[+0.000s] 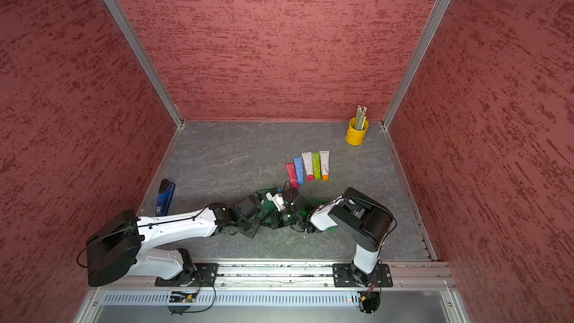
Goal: Wipe the surface of the toothpaste tube
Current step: Wipe the dirt from the toothpaste tube.
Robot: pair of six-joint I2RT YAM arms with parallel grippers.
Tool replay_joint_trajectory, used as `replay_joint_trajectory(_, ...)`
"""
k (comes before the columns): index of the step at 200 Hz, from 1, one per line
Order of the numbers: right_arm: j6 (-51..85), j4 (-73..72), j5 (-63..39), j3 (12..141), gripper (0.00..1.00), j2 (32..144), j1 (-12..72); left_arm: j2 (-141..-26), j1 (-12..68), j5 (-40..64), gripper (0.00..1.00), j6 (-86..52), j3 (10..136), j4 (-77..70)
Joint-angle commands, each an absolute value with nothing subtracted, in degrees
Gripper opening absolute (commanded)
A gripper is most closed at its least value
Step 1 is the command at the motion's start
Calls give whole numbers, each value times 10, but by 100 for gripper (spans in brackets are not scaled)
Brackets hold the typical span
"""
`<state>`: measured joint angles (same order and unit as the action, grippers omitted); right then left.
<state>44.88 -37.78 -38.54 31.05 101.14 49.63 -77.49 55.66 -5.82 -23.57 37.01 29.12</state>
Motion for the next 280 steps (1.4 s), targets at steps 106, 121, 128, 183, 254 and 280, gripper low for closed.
replay_joint_trajectory(106,383,-243,-301,461,0,1017,338,-738,548,-55,2,-220,354,246)
replay_joint_trajectory(121,371,-222,-314,478,0,1041,349,-739,548,-55,2,-221,354,247)
replay_joint_trajectory(128,362,-208,-315,482,0,1050,357,-740,547,-56,2,-222,354,246)
replay_joint_trajectory(183,355,-205,-339,420,0,1061,412,-745,538,-56,2,-224,355,248)
replay_joint_trajectory(254,516,-465,-440,307,0,1062,508,-740,531,-58,2,-227,353,248)
replay_joint_trajectory(280,518,-482,-424,291,0,1073,500,-741,529,-55,1,-225,353,246)
